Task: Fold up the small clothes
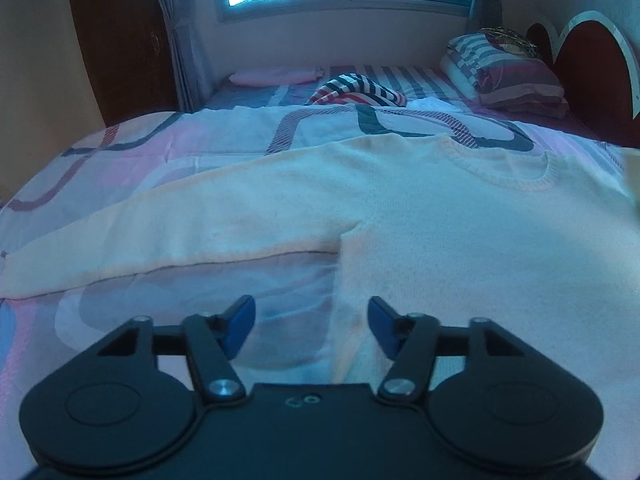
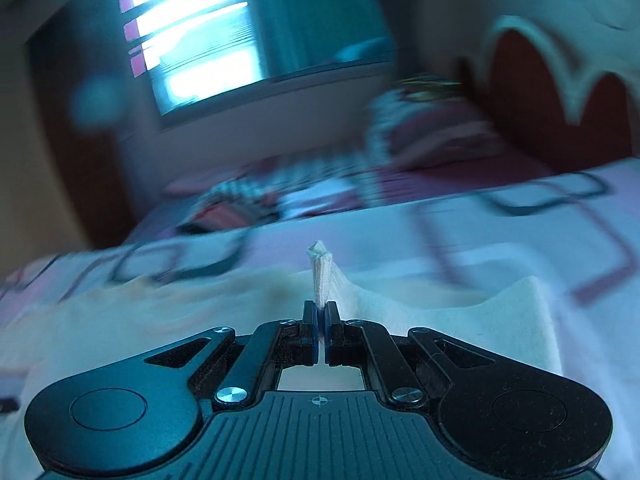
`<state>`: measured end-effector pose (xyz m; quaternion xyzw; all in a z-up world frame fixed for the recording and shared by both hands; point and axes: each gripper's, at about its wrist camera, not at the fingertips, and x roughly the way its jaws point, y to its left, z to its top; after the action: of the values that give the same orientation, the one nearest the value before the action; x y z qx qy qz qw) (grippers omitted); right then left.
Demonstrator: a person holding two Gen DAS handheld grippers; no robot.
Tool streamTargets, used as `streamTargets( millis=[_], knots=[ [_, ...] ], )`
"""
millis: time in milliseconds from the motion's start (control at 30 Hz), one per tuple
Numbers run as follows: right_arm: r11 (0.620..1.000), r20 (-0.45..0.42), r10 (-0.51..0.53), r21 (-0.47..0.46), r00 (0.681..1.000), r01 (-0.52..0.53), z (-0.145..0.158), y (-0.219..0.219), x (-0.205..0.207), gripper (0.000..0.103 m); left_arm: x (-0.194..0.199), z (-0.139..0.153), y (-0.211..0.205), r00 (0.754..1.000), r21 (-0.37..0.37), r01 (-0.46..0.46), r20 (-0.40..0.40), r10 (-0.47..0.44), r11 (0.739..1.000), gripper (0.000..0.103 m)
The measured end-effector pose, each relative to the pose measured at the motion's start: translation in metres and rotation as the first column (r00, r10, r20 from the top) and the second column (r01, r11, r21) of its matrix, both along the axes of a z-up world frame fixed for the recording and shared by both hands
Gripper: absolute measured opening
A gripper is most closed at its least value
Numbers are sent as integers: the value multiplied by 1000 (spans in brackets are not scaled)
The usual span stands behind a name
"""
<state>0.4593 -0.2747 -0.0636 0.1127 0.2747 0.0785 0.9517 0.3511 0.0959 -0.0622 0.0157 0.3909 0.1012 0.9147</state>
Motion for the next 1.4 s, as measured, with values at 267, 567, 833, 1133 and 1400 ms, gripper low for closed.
streamTargets(
  millis=[267, 567, 833, 1133, 1400],
  knots=[
    [967, -16, 248, -58, 969, -248, -31, 130, 10, 2, -11, 6, 15, 999, -15, -31, 16, 31, 999, 63],
    [924, -8, 356, -149, 935, -353, -47, 180, -2, 39, -4, 7, 10, 999, -63, -18, 39, 20, 998, 65],
    [992, 36, 117, -49, 992, -115, -31, 90, -22, 39, 43, 6, -49, 990, -242, 132, 76, -117, 961, 48],
    [979, -21, -202, 20, 979, 203, -25, -29, -40, 39, 99, -22, -92, 990, -280, 135, -7, -142, 951, 9],
    [940, -82, -311, 125, 947, 319, -21, -80, -56, 39, 95, 1, -73, 989, -216, 130, 98, -111, 968, 3]
  ],
)
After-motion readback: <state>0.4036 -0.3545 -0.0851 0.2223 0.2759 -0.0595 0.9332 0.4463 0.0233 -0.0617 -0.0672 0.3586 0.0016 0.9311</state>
